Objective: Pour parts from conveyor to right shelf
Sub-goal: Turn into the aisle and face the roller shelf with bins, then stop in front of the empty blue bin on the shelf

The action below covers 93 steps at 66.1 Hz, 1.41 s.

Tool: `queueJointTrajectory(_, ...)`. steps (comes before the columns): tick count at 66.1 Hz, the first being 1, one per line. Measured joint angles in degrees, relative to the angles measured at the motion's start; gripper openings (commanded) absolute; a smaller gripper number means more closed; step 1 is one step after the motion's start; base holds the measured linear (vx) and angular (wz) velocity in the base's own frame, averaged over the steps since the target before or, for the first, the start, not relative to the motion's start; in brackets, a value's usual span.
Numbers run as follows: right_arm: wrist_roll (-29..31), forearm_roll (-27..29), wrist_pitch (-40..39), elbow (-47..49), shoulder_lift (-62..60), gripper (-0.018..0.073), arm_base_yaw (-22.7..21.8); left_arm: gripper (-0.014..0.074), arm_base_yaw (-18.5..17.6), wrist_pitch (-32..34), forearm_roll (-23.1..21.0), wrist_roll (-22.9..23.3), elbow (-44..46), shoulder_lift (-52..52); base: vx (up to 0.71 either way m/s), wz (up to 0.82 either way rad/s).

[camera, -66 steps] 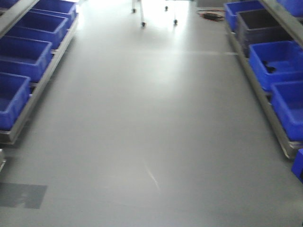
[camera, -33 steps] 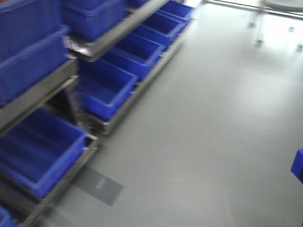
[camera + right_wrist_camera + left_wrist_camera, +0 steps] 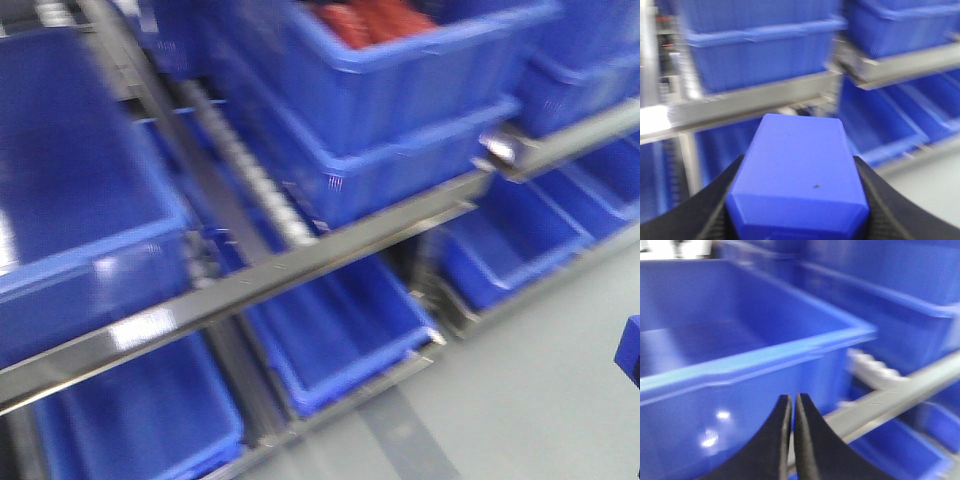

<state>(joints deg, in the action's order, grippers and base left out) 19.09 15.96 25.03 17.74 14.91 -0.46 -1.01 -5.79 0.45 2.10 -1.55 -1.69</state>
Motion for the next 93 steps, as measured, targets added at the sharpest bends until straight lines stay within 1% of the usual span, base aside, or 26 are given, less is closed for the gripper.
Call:
queueJointTrajectory(23,0.00,0.00,0.00,0.00,0.00,-0.0005,0.00,-0.0006,0.00,0.00,0.00,0.00,0.00,0.00,0.19,0.73)
queueJointTrajectory(41,0.00,0.00,0.00,0.00,0.00,-0.0005,0.00,-0.0006,0.00,0.00,0.00,0.00,0.00,0.00,0.15,0.50)
queueJointTrajectory(63,0.00,0.00,0.00,0.00,0.00,-0.0005,0.00,-0.0006,0.00,0.00,0.00,0.00,0.00,0.00,0.15,0.22)
queueJointTrajectory(93,0.00,0.00,0.00,0.00,0.00,-0.0005,0.00,-0.0006,0.00,0.00,0.00,0.00,0.00,0.00,0.06,0.05)
